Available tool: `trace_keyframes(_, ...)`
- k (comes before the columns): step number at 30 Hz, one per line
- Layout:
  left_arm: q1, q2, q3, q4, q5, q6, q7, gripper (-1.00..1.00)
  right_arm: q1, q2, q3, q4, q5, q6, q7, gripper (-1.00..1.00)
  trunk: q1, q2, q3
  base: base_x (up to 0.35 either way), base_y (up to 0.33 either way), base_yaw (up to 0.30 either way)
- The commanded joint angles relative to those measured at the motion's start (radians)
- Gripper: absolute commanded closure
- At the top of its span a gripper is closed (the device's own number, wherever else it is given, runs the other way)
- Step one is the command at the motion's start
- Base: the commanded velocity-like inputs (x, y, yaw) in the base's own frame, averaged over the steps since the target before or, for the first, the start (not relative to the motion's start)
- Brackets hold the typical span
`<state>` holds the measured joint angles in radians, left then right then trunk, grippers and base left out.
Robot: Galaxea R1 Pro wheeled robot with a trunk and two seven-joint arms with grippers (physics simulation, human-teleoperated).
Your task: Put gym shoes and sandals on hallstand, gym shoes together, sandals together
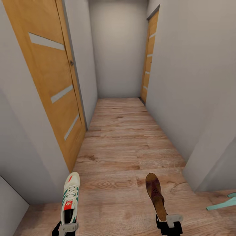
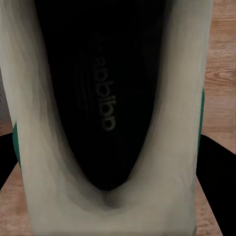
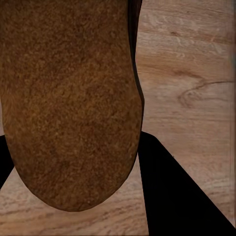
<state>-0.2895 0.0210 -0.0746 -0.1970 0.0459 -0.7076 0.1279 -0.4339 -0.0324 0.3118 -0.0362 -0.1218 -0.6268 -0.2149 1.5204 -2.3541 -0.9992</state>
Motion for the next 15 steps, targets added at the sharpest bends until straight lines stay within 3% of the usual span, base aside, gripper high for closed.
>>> trace_keyframes(1, 0.000, 0.000, -0.008, 0.001, 0.005, -0.003, 0.006, 1.00, 0.000, 0.000, 0.014, 0.000, -0.012, -0.002, 0.000, 1.00, -0.004, 0.007, 0.002, 0.000, 0.000, 0.000)
trace_keyframes(15, 0.004, -0.002, -0.008, 0.001, 0.003, -0.004, 0.006, 1.00, 0.000, 0.001, 0.013, -0.002, -0.013, -0.002, 0.000, 1.00, -0.012, 0.021, 0.009, -0.007, -0.002, 0.000)
